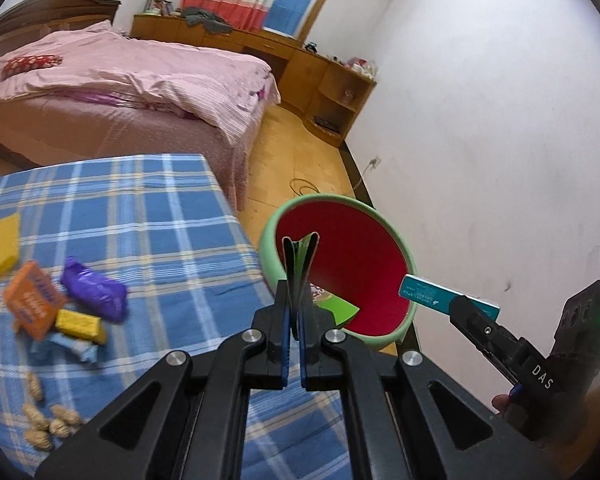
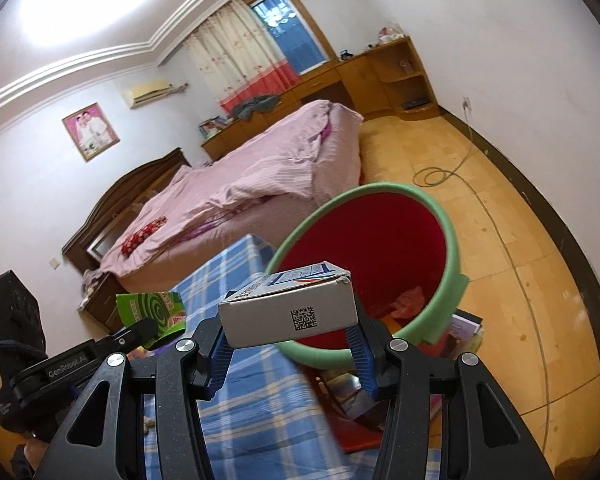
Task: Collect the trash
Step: 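Carry the packet and white box over the red bucket and open both grippers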
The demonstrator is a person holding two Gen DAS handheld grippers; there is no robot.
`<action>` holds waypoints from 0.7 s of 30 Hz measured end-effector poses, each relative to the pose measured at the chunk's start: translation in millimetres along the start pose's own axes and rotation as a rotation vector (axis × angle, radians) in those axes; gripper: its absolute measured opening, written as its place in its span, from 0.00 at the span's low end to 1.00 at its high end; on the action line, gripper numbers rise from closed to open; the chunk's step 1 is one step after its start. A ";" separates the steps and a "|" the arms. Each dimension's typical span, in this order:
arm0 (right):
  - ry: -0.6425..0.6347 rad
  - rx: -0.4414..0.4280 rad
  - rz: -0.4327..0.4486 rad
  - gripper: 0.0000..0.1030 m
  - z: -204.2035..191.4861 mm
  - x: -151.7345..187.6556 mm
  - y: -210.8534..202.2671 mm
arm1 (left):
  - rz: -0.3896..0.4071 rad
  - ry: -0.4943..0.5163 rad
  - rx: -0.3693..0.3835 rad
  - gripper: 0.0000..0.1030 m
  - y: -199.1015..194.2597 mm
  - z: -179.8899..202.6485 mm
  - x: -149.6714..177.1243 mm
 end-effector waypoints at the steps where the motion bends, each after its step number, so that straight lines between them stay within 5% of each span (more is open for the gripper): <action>1: 0.004 0.007 -0.002 0.51 5.3 -0.2 1.3 | -0.010 0.006 0.003 0.01 7.9 3.4 0.1; 15: 0.006 0.072 -0.092 0.52 53.7 4.8 59.4 | -0.111 0.049 -0.014 0.03 106.9 12.3 -2.8; 21: -0.039 0.068 -0.111 0.53 65.4 4.1 76.2 | -0.147 0.028 -0.033 0.24 127.2 16.3 1.5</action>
Point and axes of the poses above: each gripper's, at about its wrist camera, not at the fingertips, and y roughly the way its jaws point, z to its right, x to its underside, the point moved 10 cm from there along y, roughly the way its jaws point, and after that the axes turned 3 degrees about x, right-handed, at the moved point
